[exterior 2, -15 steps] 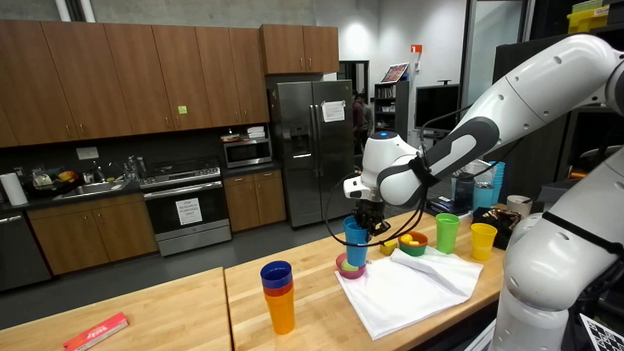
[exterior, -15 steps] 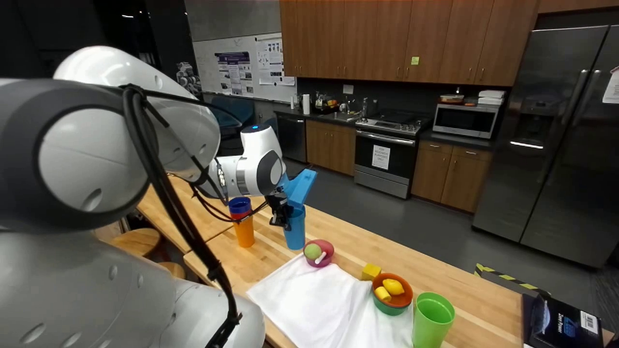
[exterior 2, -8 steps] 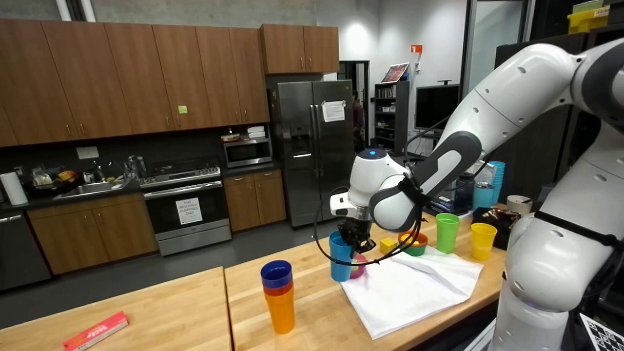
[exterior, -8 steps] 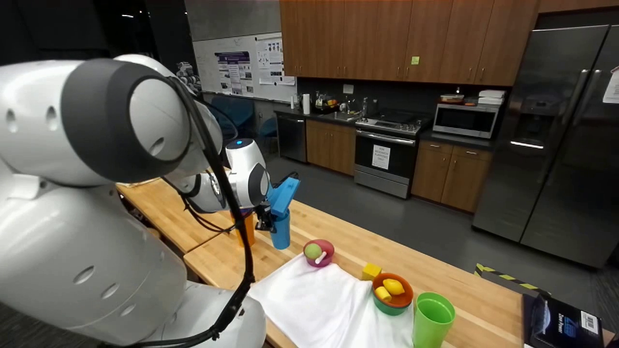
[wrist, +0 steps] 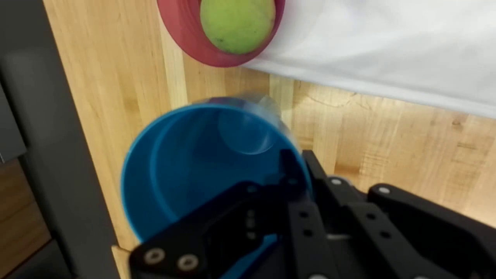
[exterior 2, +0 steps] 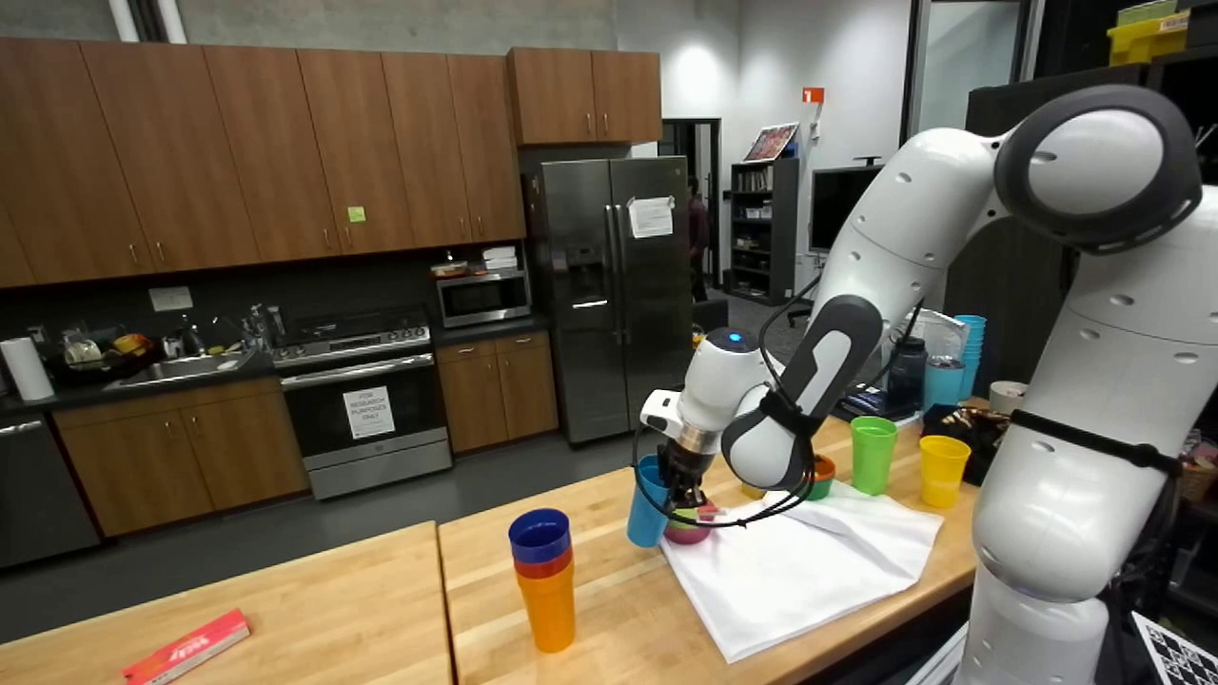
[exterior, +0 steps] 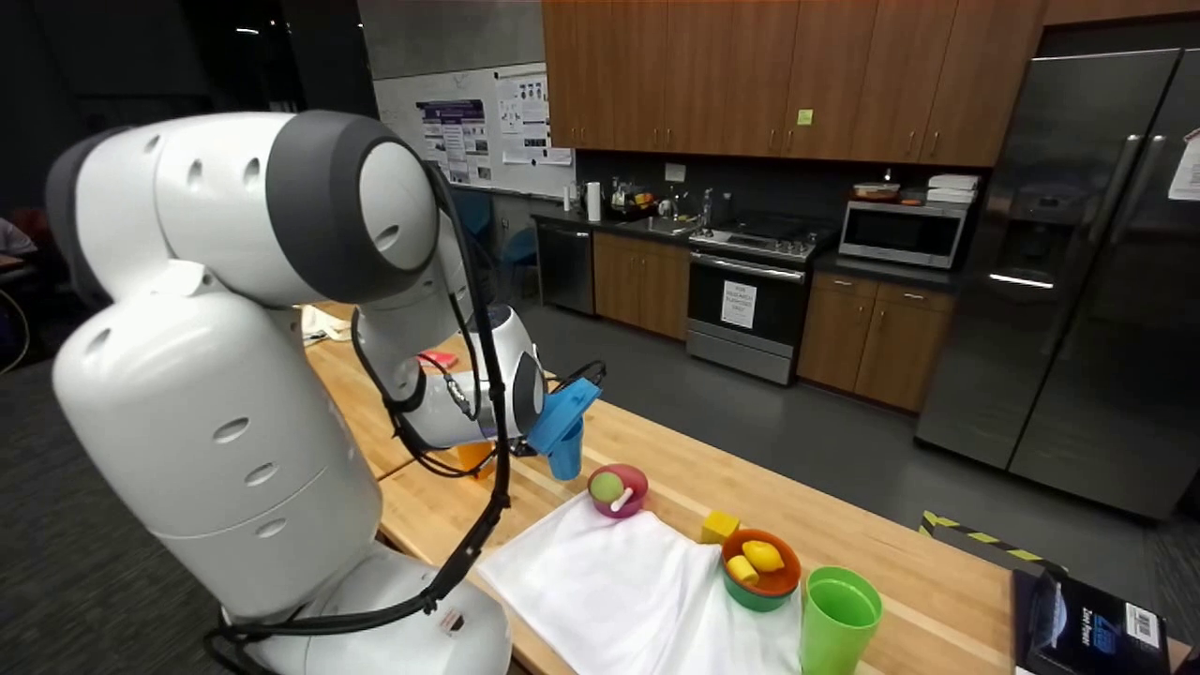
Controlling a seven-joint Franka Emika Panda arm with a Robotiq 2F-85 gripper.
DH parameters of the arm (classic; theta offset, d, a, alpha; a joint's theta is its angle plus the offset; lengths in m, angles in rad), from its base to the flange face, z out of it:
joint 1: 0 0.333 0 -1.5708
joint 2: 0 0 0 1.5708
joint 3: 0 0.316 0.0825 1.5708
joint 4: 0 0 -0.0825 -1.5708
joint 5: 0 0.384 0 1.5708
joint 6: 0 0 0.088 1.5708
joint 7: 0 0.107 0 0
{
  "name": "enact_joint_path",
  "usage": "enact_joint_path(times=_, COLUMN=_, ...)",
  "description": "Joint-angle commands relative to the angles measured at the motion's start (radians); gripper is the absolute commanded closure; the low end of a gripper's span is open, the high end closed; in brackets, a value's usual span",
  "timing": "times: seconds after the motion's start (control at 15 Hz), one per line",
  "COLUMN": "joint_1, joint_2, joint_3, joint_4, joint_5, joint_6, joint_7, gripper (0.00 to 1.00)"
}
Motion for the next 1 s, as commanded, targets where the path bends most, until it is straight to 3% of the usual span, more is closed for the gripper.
enact_joint_path(times=0.0, joint_1=-0.155, joint_2=0.022, joint_3=0.088, joint_4=0.0, joint_5=-0.173, joint_6=0.011, joint_7=0.213, gripper=0.98)
enact_joint_path(times=0.2, joint_1=-0.252, joint_2=-0.009, joint_3=0.165, joint_4=0.003, joint_5=-0.373, joint_6=-0.087, joint_7=0.403, gripper=0.98)
enact_joint_path(times=0.4, joint_1=-0.277, joint_2=0.0, joint_3=0.224, joint_4=0.014, joint_5=-0.523, joint_6=-0.153, joint_7=0.557, gripper=0.98)
enact_joint_path(times=0.93, joint_1=-0.264, joint_2=0.093, joint_3=0.3, joint_4=0.055, joint_5=-0.662, joint_6=-0.198, joint_7=0.705, gripper=0.98)
